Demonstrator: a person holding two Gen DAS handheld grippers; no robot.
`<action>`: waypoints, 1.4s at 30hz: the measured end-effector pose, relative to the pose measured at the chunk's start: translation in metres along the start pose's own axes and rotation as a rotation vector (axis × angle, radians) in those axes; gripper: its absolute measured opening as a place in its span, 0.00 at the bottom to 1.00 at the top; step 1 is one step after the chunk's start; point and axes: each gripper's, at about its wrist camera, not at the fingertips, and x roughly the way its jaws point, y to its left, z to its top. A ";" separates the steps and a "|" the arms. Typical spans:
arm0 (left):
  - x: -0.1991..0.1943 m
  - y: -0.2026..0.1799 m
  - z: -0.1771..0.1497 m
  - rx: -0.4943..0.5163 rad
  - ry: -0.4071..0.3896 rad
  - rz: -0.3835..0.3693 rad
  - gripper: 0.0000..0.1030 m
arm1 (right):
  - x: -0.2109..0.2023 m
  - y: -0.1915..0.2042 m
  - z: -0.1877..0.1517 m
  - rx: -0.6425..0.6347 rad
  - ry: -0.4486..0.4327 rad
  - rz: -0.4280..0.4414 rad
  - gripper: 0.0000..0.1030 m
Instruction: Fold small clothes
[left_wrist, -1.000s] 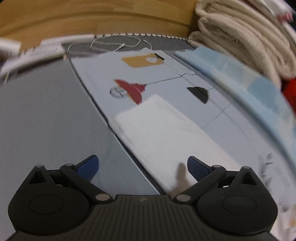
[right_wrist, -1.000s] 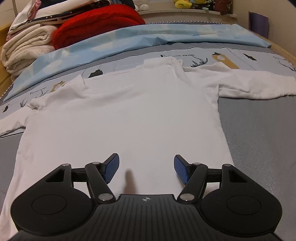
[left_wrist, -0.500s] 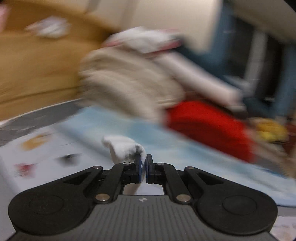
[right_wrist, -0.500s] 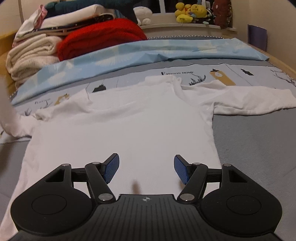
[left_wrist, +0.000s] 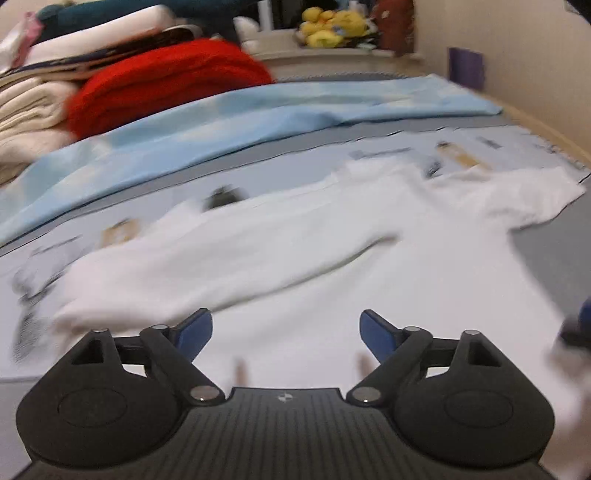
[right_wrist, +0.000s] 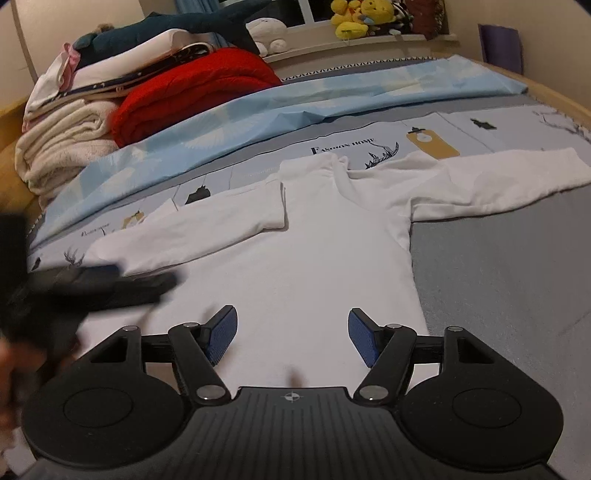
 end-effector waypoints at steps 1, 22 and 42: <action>-0.002 0.020 -0.004 -0.019 0.007 0.040 0.94 | 0.000 -0.002 0.001 0.023 0.003 0.010 0.66; 0.066 0.217 -0.036 -0.650 0.189 0.170 0.94 | 0.227 0.054 0.119 0.181 0.145 -0.137 0.62; 0.060 0.210 -0.030 -0.588 0.225 0.296 0.89 | 0.201 -0.021 0.125 0.148 0.162 -0.073 0.08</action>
